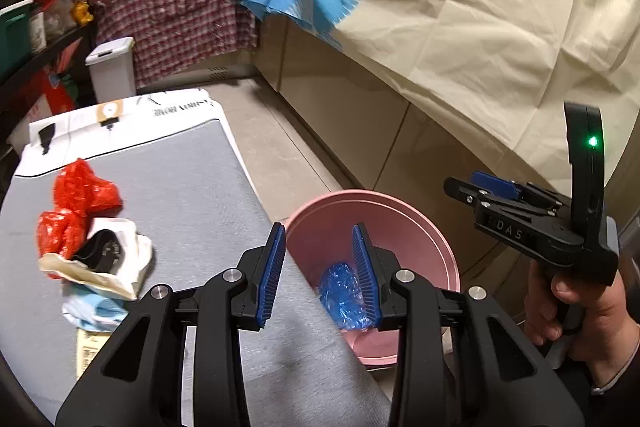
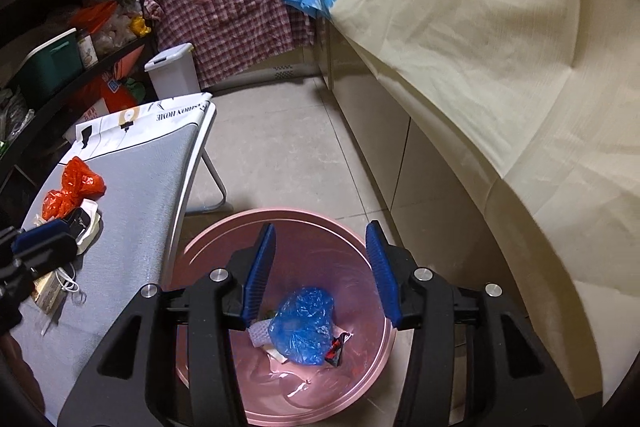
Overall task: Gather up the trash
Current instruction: 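Move both grippers back over the remaining trash on the table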
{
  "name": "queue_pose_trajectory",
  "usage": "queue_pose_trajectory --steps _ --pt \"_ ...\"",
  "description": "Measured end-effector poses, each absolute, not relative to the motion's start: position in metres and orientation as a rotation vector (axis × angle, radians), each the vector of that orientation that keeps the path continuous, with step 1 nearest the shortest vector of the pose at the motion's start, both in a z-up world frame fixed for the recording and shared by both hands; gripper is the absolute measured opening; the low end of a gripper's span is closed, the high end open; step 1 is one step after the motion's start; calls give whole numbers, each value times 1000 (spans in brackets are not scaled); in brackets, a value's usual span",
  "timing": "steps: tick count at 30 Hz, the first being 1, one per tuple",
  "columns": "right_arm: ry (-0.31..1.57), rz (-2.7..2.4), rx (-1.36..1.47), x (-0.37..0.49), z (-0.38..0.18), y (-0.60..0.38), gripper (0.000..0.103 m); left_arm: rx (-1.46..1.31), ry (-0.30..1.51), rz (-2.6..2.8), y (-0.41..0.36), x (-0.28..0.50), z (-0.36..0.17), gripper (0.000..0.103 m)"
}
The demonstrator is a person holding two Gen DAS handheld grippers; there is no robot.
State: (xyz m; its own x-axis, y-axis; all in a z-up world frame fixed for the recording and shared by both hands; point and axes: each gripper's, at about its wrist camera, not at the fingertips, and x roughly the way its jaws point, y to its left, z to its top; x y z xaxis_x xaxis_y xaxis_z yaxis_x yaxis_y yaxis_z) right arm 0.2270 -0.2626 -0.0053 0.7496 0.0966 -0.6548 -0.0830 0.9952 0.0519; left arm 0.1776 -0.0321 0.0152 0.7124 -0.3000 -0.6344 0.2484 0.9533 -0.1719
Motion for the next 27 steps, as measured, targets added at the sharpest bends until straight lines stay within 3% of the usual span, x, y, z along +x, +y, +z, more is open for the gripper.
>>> queue_pose_trajectory --steps 27 --pt "550 240 -53 186 33 -188 43 -179 655 -69 123 135 30 34"
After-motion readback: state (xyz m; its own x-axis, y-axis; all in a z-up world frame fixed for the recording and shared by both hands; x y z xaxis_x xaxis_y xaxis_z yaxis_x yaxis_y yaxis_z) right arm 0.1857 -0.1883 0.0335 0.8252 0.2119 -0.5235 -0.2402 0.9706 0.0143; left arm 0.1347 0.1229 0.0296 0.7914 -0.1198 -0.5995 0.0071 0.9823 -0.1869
